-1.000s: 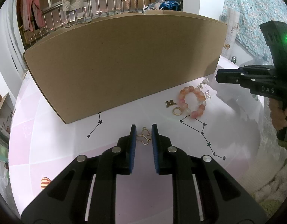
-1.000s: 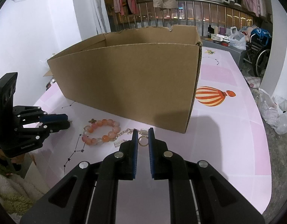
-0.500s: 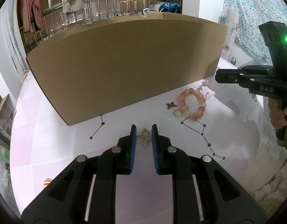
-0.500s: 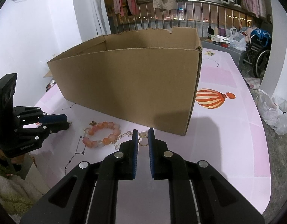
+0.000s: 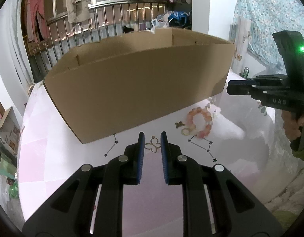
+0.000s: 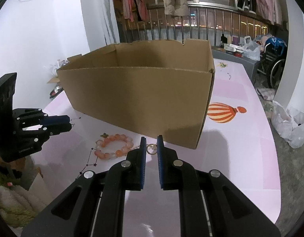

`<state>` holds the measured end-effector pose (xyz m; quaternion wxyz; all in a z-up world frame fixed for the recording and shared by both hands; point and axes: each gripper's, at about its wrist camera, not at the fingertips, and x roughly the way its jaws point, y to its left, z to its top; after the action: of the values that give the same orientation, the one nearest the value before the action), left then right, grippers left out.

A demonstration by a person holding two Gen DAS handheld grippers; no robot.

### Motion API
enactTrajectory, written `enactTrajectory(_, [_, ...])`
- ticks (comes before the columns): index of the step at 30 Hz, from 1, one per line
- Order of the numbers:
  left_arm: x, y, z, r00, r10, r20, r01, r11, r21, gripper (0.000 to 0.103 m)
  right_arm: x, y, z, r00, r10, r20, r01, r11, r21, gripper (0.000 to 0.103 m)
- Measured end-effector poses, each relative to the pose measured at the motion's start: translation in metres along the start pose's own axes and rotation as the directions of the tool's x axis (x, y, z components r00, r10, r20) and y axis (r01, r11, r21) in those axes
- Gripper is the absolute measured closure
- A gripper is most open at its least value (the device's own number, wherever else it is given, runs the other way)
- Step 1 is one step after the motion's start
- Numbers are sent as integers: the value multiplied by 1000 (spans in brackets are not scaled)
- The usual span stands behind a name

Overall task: Organize jewelry
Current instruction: 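Carry the butterfly charm in the left gripper into the box while the right gripper carries the ring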

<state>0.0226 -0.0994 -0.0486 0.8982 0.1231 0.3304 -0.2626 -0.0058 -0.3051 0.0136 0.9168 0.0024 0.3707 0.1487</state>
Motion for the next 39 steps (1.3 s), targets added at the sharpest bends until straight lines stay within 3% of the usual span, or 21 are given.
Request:
enactTrajectory(11, [-41,-8,16,995,1,102,-5,999,38,88,-28,8,12,997,9,75,-7,1000,-30,92])
enactTrajectory(23, [-89,1,64,964,-14,264,-5,997,73,88,-60,11,60,979,62,193,-43,994,-97,92])
enactTrajectory(30, [-74,23,95,957,-11,291,-14,997,82,88,-48,9,92,974,73,215,-42,988,-148,92])
enactTrajectory(39, [-8,66,117,982,-42,183,41,999,11,88,4,-11,122,989,104,107,-92,989,-114,92])
